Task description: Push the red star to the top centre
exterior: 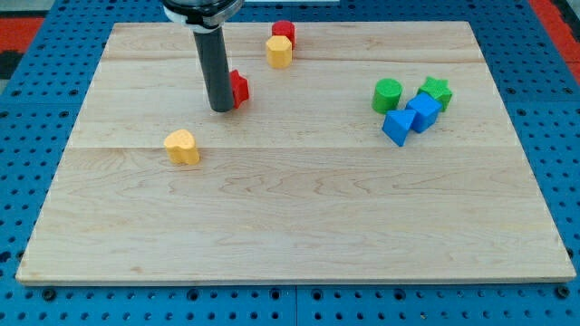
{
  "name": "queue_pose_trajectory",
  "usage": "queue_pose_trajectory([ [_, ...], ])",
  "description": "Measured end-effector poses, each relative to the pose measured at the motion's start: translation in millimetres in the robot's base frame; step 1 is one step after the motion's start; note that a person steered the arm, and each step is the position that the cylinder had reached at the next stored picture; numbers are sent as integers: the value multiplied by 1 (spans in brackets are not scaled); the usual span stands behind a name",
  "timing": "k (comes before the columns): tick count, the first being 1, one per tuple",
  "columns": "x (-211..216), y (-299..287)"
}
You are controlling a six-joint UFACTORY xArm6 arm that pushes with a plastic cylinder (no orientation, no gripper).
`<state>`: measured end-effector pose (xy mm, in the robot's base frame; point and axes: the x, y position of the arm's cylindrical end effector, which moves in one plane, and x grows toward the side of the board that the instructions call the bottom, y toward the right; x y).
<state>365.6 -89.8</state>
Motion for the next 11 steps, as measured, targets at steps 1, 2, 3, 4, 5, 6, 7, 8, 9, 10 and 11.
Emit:
queue_pose_trajectory([
  [1,-10,16],
  [2,-28,22],
  [3,-52,22],
  [4,-72,21],
  [5,-90,17],
  [6,-100,17],
  [7,-100,-2],
  [8,-102,-25],
  [9,-106,-38],
  [10,-108,-9],
  [11,-120,21],
])
